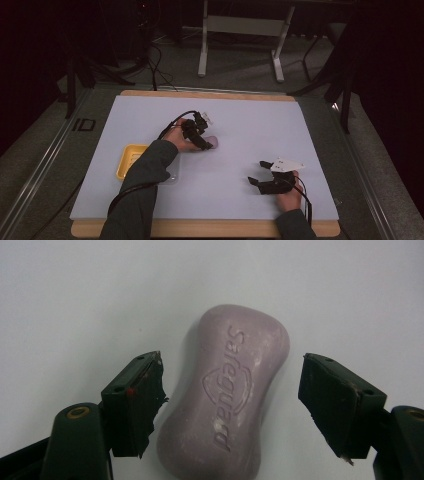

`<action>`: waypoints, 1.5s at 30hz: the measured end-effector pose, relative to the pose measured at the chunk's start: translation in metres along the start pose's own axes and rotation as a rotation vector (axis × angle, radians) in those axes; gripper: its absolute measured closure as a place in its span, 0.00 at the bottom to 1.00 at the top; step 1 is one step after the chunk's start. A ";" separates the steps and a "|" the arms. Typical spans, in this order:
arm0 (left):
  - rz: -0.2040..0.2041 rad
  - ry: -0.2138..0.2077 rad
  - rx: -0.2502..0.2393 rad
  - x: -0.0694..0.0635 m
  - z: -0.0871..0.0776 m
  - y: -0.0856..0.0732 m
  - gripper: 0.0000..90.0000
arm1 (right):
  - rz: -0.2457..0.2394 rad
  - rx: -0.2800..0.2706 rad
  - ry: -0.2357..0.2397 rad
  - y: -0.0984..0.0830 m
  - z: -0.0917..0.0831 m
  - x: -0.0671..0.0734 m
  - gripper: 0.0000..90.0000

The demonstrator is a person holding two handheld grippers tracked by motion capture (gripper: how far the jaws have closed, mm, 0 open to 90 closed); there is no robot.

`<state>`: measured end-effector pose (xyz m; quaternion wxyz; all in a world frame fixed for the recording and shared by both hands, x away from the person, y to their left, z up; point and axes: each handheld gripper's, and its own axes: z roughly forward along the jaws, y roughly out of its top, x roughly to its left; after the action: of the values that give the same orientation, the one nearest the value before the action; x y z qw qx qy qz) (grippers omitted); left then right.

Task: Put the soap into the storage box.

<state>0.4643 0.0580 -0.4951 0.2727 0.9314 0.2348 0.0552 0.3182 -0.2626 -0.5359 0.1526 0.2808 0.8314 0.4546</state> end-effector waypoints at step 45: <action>-0.008 0.015 0.290 -0.007 0.020 0.019 0.47 | 0.000 0.004 0.001 0.000 0.000 0.000 0.23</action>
<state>0.4700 0.0309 -0.5019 0.1334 0.9596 0.2462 0.0266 0.3185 -0.2625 -0.5359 0.1515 0.2809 0.8324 0.4531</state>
